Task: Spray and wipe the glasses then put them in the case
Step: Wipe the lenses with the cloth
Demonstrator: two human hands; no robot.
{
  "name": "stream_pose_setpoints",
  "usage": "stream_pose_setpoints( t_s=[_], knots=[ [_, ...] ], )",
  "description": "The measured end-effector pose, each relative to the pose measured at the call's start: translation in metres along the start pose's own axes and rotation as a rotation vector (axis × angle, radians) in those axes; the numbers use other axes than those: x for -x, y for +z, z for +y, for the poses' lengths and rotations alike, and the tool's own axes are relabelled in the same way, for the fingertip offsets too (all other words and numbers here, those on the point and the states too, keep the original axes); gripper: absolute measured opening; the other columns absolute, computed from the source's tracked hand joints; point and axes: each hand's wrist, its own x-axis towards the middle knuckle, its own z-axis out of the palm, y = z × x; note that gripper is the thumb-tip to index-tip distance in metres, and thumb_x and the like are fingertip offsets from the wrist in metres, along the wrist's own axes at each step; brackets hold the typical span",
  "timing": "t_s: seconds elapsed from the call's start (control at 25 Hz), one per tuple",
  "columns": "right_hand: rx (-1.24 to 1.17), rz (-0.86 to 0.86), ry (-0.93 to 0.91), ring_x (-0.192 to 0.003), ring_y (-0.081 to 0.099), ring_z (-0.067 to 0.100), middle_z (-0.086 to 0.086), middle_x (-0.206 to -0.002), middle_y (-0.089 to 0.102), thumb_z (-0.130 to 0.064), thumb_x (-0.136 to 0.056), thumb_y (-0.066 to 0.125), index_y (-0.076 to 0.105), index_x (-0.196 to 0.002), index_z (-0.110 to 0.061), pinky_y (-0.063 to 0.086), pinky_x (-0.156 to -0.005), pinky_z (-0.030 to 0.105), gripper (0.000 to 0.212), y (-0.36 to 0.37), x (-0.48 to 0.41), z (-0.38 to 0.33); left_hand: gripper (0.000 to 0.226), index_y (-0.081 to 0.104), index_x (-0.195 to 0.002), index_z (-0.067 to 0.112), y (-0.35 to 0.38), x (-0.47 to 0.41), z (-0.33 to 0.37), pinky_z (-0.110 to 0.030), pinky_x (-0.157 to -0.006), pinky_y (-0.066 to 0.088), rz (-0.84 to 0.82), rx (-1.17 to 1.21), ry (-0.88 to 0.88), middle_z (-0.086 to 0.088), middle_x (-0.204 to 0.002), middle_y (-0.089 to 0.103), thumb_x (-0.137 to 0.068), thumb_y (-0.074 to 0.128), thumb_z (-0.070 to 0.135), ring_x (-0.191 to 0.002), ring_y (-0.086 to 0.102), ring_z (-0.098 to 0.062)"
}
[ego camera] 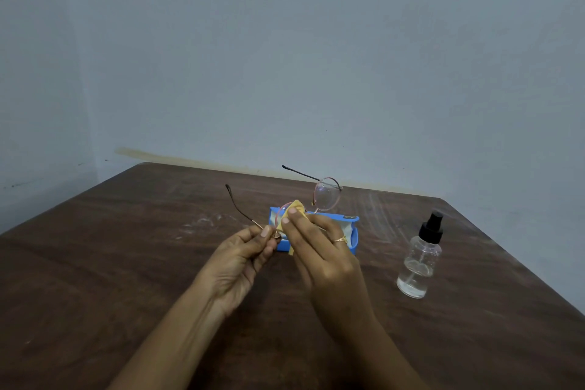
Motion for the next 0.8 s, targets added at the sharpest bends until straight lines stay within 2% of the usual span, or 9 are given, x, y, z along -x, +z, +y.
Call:
stream_pose_setpoints(
  t_s=[0.12, 0.28, 0.48, 0.68, 0.8],
  knots=[
    [0.038, 0.052, 0.063, -0.106, 0.052, 0.024, 0.013, -0.12, 0.063, -0.002, -0.089, 0.05, 0.064, -0.111, 0.002, 0.042, -0.094, 0.026, 0.026, -0.006, -0.001, 0.014, 0.016, 0.058, -0.076, 0.002, 0.001, 0.002, 0.0, -0.009, -0.042, 0.048, 0.002, -0.017, -0.012, -0.001, -0.051, 0.064, -0.086, 0.046, -0.002, -0.042, 0.059, -0.003],
    [0.082, 0.127, 0.156, -0.103, 0.058, 0.027, 0.012, -0.119, 0.063, 0.001, -0.088, 0.051, 0.062, -0.113, 0.002, 0.039, -0.097, 0.021, 0.028, -0.014, 0.0, 0.032, 0.016, 0.06, -0.077, 0.003, 0.001, 0.004, 0.0, -0.01, -0.044, 0.05, -0.004, -0.081, -0.003, -0.001, -0.056, 0.062, -0.087, 0.048, 0.001, -0.043, 0.058, -0.004],
    [0.079, 0.183, 0.219, -0.104, 0.054, 0.022, 0.012, -0.117, 0.064, -0.004, -0.091, 0.045, 0.063, -0.112, 0.002, 0.037, -0.098, 0.02, 0.029, -0.018, -0.002, 0.039, 0.015, 0.058, -0.077, 0.003, 0.001, 0.006, 0.002, -0.014, -0.048, 0.054, -0.05, -0.108, -0.007, -0.003, -0.058, 0.063, -0.088, 0.047, 0.002, -0.052, 0.066, -0.008],
    [0.095, 0.191, 0.173, -0.104, 0.058, 0.023, 0.014, -0.117, 0.064, 0.001, -0.087, 0.049, 0.063, -0.112, 0.003, 0.044, -0.093, 0.027, 0.028, -0.017, -0.002, 0.037, 0.016, 0.055, -0.074, -0.001, 0.001, 0.007, 0.005, -0.016, -0.052, 0.056, -0.078, -0.092, -0.022, -0.006, -0.057, 0.065, -0.087, 0.045, 0.0, -0.063, 0.071, -0.017],
    [0.071, 0.182, 0.167, -0.104, 0.054, 0.022, 0.012, -0.116, 0.065, 0.001, -0.088, 0.049, 0.063, -0.112, 0.001, 0.041, -0.095, 0.02, 0.028, -0.014, -0.002, 0.034, 0.017, 0.055, -0.073, -0.002, 0.002, 0.008, 0.005, -0.017, -0.054, 0.057, -0.063, -0.077, -0.027, -0.009, -0.059, 0.064, -0.087, 0.045, -0.001, -0.063, 0.071, -0.018]
  ],
)
